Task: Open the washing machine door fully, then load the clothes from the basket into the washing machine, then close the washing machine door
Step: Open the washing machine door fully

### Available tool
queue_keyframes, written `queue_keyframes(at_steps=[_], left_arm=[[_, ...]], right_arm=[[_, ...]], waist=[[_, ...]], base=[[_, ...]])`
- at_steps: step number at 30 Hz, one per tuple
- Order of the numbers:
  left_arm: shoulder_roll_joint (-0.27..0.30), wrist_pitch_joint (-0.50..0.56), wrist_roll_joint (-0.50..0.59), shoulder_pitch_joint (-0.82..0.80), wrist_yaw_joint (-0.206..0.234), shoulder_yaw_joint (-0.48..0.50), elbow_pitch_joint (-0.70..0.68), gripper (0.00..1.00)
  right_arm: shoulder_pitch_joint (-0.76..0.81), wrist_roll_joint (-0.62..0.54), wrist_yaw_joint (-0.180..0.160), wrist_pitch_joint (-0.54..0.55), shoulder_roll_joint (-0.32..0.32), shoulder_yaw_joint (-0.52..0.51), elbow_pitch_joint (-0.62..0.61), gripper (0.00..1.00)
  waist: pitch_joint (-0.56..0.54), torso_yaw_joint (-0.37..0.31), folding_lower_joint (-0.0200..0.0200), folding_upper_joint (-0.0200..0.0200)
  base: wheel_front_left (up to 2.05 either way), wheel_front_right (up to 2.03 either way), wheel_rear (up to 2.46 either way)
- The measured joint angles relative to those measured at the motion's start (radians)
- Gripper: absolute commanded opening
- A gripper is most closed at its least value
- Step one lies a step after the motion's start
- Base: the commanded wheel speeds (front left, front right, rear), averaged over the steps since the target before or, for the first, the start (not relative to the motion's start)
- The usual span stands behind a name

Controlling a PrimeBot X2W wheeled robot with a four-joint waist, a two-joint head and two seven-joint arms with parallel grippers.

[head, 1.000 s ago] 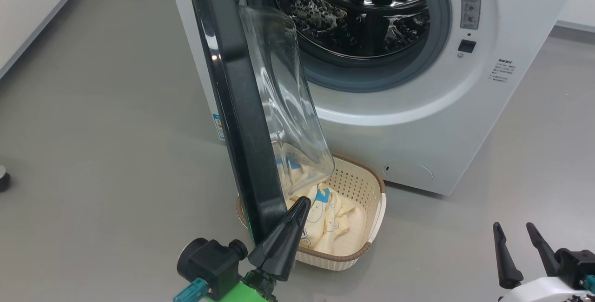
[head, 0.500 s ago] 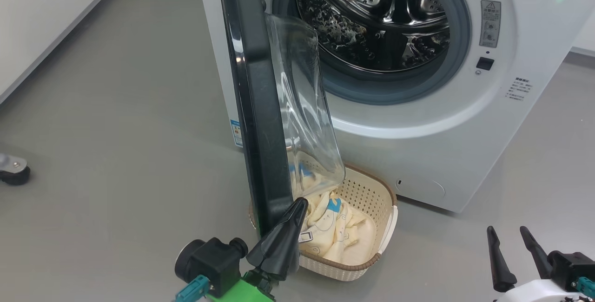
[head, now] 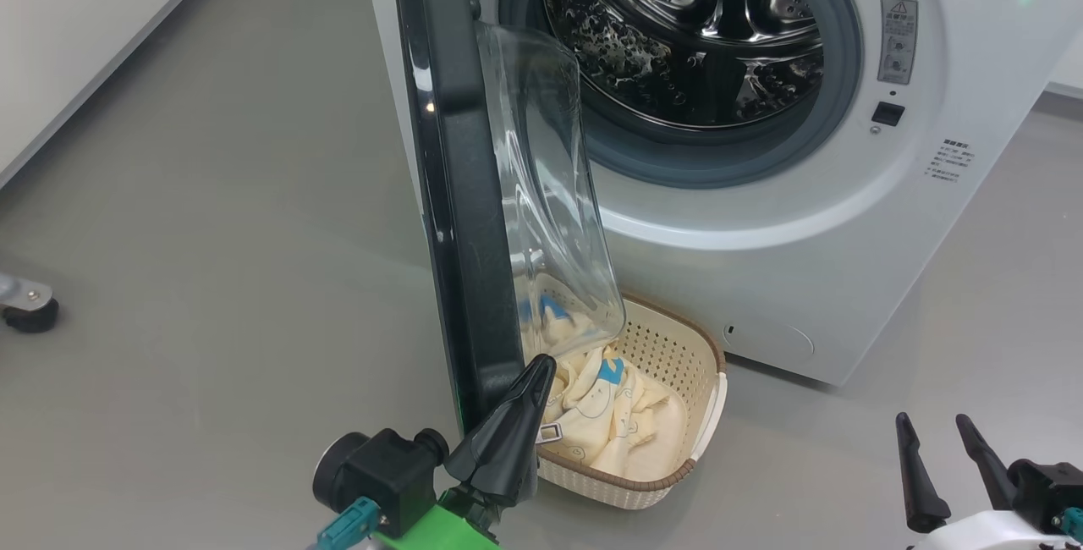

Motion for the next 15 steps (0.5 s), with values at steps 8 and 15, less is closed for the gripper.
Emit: queue_keyframes(at_steps=[8, 15], left_arm=[[0.001, 0.008, 0.003, 0.0, 0.009, 0.004, -0.004, 0.0], [0.001, 0.01, 0.003, -0.001, 0.013, 0.004, -0.004, 0.0]], right_arm=[[0.002, 0.0, 0.0, 0.0, 0.003, 0.005, 0.0, 1.0], [0.002, 0.0, 0.0, 0.0, 0.003, -0.003, -0.001, 1.0]], waist=[[0.002, 0.023, 0.0, 0.0], [-0.001, 0.042, 0.0, 0.0]], base=[[0.0, 0.0, 0.0], [0.0, 0.0, 0.0]])
